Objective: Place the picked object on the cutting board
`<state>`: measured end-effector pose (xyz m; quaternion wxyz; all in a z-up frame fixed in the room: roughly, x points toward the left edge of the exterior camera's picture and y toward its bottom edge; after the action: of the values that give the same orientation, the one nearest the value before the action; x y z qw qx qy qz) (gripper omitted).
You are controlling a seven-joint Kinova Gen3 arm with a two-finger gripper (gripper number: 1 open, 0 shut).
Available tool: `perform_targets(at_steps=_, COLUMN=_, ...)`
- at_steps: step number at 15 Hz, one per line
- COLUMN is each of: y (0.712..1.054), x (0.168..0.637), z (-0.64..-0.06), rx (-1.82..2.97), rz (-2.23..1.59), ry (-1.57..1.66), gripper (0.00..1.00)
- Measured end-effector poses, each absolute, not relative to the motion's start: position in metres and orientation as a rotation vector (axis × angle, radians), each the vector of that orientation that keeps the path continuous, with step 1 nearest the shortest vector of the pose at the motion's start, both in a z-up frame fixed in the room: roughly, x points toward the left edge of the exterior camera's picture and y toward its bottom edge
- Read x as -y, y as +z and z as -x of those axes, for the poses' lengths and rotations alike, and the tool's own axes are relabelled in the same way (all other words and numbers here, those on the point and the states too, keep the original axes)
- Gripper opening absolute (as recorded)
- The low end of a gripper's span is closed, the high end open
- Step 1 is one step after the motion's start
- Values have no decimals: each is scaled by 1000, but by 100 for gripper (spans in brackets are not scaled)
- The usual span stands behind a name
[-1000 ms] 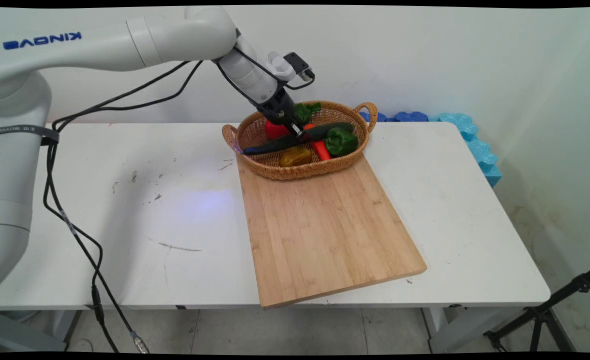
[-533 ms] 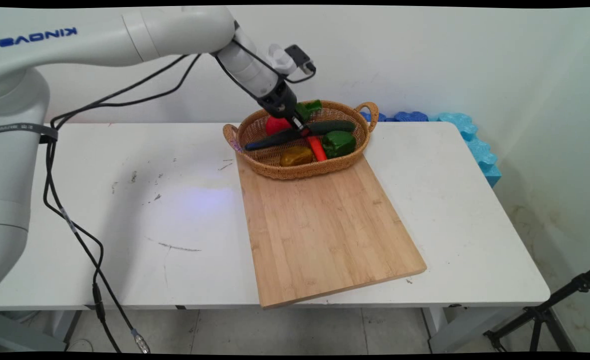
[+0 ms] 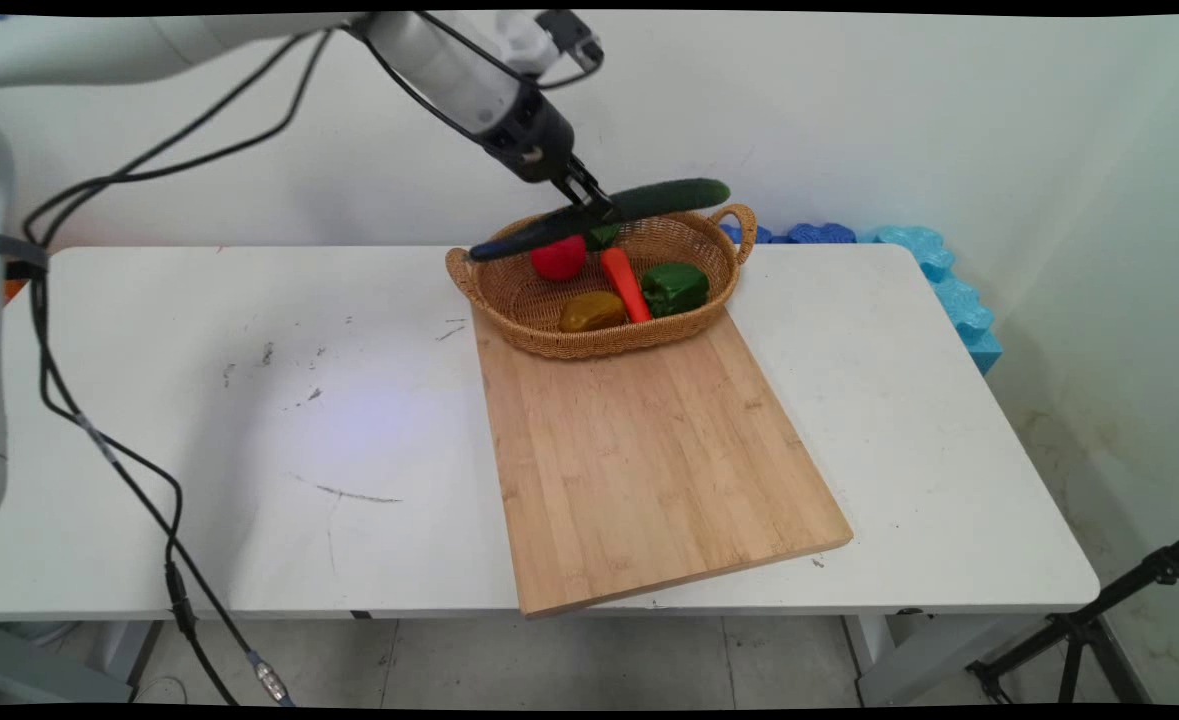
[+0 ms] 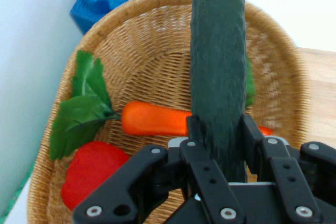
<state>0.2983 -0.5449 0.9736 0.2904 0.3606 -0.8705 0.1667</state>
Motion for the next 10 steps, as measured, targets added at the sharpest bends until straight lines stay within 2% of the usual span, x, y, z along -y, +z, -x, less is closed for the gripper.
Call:
perform_targets(at_steps=5, y=1003, x=486, z=-304, rx=2311, rz=-893, ry=365, gripper=0)
perform_targets(at_steps=10, y=993, x=437, z=-298, rx=2322, rz=-893, ry=280, gripper=0)
